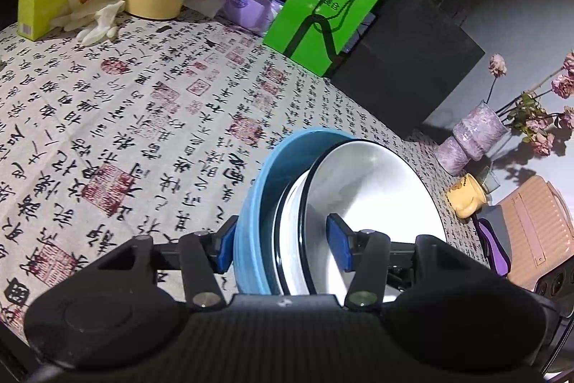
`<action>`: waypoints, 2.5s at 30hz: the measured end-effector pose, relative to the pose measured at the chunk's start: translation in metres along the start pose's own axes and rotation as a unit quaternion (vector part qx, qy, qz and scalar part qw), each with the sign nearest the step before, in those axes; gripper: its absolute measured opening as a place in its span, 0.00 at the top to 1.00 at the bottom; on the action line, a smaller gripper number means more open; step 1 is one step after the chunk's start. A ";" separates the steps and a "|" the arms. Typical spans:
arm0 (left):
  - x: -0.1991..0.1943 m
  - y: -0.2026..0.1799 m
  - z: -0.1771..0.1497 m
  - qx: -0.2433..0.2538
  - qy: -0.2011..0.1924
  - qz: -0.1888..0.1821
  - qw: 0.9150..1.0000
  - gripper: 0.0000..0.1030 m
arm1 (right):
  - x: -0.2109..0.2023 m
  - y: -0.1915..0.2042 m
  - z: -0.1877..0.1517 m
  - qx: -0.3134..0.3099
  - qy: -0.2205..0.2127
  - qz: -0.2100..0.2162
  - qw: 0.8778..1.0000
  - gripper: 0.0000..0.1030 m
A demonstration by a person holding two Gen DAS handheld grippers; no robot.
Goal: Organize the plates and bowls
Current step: 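Lower the blue bowl stack onto the cream plates with both grippers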
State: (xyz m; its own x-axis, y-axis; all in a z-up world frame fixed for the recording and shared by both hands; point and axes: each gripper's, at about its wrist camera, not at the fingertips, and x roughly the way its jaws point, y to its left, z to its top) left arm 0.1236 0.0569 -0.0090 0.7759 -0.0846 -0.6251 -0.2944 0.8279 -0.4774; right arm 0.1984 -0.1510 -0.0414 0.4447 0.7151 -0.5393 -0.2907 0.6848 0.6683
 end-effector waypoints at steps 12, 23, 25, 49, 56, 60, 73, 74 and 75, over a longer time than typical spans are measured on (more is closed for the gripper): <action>0.010 -0.036 -0.010 0.026 0.009 -0.014 1.000 0.50 | -0.029 -0.027 0.005 0.019 -0.025 -0.005 1.000 0.58; 0.024 -0.064 -0.020 0.041 0.022 -0.028 0.999 0.50 | -0.052 -0.052 0.009 0.037 -0.044 -0.015 0.998 0.58; 0.027 -0.069 -0.023 0.044 0.024 -0.029 0.998 0.50 | -0.055 -0.057 0.009 0.041 -0.047 -0.017 0.998 0.58; 0.053 -0.111 -0.043 0.067 0.052 -0.037 0.996 0.50 | -0.086 -0.103 0.011 0.073 -0.063 -0.032 0.995 0.58; 0.059 -0.119 -0.048 0.072 0.059 -0.038 0.995 0.50 | -0.091 -0.113 0.010 0.080 -0.064 -0.036 0.994 0.58; 0.063 -0.122 -0.051 0.074 0.064 -0.037 0.995 0.50 | -0.091 -0.118 0.011 0.084 -0.064 -0.038 0.994 0.58; 0.075 -0.127 -0.058 0.077 0.077 -0.037 0.993 0.50 | -0.092 -0.133 0.010 0.092 -0.060 -0.043 0.993 0.58; 0.076 -0.127 -0.059 0.077 0.078 -0.037 0.993 0.50 | -0.092 -0.134 0.010 0.092 -0.060 -0.044 0.993 0.58; 0.076 -0.127 -0.059 0.077 0.078 -0.037 0.993 0.50 | -0.092 -0.134 0.010 0.092 -0.059 -0.044 0.993 0.58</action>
State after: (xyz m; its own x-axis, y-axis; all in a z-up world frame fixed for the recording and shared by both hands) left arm 0.1873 -0.0877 -0.0326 0.6925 -0.2228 -0.6862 -0.1418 0.8905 -0.4322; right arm 0.2050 -0.3100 -0.0768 0.5609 0.6245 -0.5435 -0.0910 0.6990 0.7093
